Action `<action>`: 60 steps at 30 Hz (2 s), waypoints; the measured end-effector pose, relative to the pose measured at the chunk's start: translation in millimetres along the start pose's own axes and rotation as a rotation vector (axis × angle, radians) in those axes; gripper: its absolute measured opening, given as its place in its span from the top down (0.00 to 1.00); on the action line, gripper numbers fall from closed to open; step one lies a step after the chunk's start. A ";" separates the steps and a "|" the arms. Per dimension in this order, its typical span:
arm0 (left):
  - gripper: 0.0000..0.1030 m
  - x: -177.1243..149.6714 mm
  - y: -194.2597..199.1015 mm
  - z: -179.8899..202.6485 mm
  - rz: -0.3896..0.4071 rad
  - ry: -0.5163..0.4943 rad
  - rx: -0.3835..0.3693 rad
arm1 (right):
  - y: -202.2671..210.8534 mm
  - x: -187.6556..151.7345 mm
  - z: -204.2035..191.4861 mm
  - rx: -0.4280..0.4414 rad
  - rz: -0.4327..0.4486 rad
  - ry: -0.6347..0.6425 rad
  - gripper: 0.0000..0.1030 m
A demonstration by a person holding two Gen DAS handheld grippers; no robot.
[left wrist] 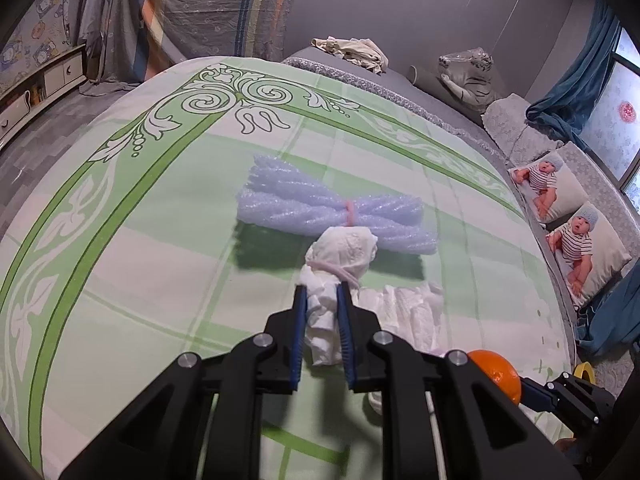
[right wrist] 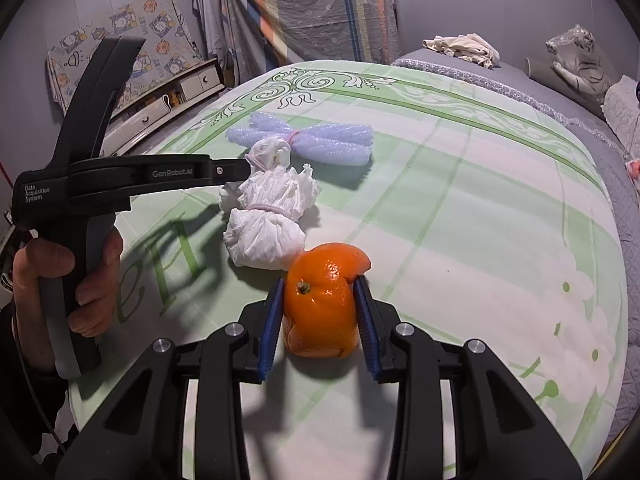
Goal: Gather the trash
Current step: 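Grasp the tangerine with the right gripper while the left gripper grasps a white tissue bundle, then lift the tangerine and tissue bundle and carry both over the yellow bin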
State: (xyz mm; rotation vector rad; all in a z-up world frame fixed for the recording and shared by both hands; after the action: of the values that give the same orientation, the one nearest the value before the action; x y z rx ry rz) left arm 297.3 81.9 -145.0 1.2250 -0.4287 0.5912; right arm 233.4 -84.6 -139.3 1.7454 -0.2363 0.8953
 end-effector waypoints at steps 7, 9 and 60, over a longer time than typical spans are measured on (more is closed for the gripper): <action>0.86 2.5 26.5 -1.1 0.064 0.006 -0.015 | 20.1 -0.3 1.9 0.006 0.030 -0.026 0.69; 0.86 1.9 34.9 -1.6 0.084 0.007 -0.014 | 28.7 -0.5 3.2 0.007 0.044 -0.035 0.69; 0.86 -65.8 155.1 197.0 0.223 -0.340 -0.293 | 263.8 -76.6 104.2 -0.139 0.460 -0.386 0.69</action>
State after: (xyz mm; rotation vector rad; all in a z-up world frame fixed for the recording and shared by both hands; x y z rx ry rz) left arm 149.7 -84.7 -11.9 1.0018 -0.9154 0.4879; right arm 78.2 -296.3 -7.5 1.7503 -0.9619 0.8293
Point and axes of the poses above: each gripper's, at about its wrist camera, not at the fingertips, and y roughly against the way its jaws point, z to its right, x to its top, the point moved 5 cm from there along -y, roughly the way its jaws point
